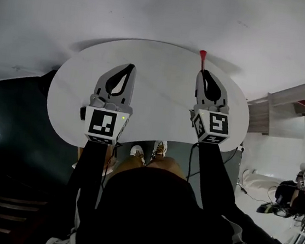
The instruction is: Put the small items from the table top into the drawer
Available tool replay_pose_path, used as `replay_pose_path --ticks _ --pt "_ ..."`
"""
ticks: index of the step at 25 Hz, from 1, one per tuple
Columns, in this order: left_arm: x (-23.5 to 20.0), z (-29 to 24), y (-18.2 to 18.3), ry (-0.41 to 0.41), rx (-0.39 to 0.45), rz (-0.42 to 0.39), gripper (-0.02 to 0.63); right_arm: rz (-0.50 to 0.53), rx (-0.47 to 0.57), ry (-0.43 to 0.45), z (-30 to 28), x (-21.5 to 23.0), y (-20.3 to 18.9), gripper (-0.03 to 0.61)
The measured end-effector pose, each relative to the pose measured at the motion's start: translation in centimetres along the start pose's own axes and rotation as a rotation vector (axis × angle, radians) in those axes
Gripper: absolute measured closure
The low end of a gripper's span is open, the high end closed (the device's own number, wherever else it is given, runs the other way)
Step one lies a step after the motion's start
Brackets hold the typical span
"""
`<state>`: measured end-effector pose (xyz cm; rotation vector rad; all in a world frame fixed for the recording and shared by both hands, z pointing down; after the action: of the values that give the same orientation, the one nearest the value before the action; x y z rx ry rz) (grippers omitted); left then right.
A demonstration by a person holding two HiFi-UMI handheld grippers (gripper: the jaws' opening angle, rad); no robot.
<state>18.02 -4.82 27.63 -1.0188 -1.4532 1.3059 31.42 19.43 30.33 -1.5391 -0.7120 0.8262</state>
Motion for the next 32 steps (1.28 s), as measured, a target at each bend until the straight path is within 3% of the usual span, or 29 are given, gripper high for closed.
replay_pose_path --ticks 7,13,19,26,32 --pt "1.1 -0.7 1.8 0.0 0.056 -0.046 0.6 -0.01 0.144 -0.036 4.1 1.5 4.4 0.515" --pt "2.7 -0.5 1.7 0.058 0.032 -0.072 0.6 -0.002 0.166 0.036 4.2 2.5 4.4 0.516" --pt "3.0 1.5 2.2 0.196 -0.008 -0.086 0.6 -0.014 0.183 0.216 1.9 0.9 4.1 0.516" --pt "3.9 6.6 2.1 0.459 -0.071 -0.075 0.6 -0.059 0.206 0.509 -1.2 -3.8 4.0 0.515" --pt "5.8 10.9 2.2 0.628 -0.126 -0.096 0.6 -0.082 0.219 0.713 -1.6 -8.0 3.9 0.515"
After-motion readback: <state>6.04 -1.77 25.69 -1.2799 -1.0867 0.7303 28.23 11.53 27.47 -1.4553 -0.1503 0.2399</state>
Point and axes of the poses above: the fingertips, and each gripper's own axes: z backward along the fingers, x to its right, y out of its top, the point moved 10 cm from there along z, backward along the fingers, and after that the axes turned 10 degrees about -y, right-handed, at the moved point
